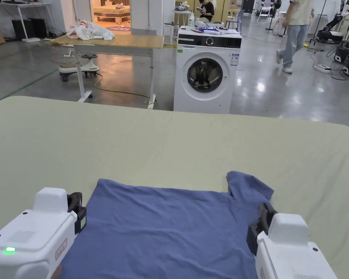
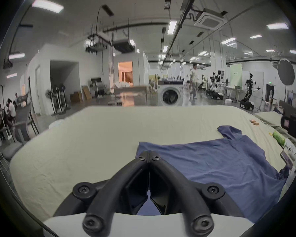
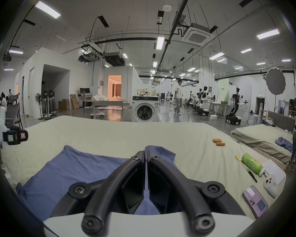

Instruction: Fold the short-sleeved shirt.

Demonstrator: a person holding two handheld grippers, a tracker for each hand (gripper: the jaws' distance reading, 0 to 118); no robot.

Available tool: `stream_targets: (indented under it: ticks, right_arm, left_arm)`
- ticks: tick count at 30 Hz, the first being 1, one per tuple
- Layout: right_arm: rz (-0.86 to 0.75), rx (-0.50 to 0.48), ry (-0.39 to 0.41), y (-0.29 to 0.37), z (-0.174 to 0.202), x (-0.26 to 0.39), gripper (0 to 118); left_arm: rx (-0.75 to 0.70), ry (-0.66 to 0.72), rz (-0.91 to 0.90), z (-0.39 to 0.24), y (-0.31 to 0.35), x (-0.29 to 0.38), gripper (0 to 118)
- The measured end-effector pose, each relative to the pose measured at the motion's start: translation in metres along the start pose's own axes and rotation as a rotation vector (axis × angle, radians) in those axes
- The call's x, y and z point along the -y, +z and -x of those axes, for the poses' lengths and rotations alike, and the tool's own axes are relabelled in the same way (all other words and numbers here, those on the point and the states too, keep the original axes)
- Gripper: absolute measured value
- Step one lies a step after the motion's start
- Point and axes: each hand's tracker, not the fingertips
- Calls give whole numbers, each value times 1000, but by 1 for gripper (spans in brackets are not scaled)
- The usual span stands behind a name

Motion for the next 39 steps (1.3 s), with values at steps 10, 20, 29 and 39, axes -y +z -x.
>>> stream_targets:
  ticks: [10,20,29,39]
  right_arm:
    - [146,36,-2,-31,-23,31,1]
    - [251,124,23,-35,-53,56,1]
    - [339,141,-19,-59,-75,62,2]
    - [517,68,-112,-196,-132,28,46]
  left_arm:
    - [128,60,368,41,-204,-46,0]
    - [79,23,565,40,-306,-33,66]
    - [66,-148,533,0,-297,-16,34]
    - [119,-125,489,7,-261,-29,0]
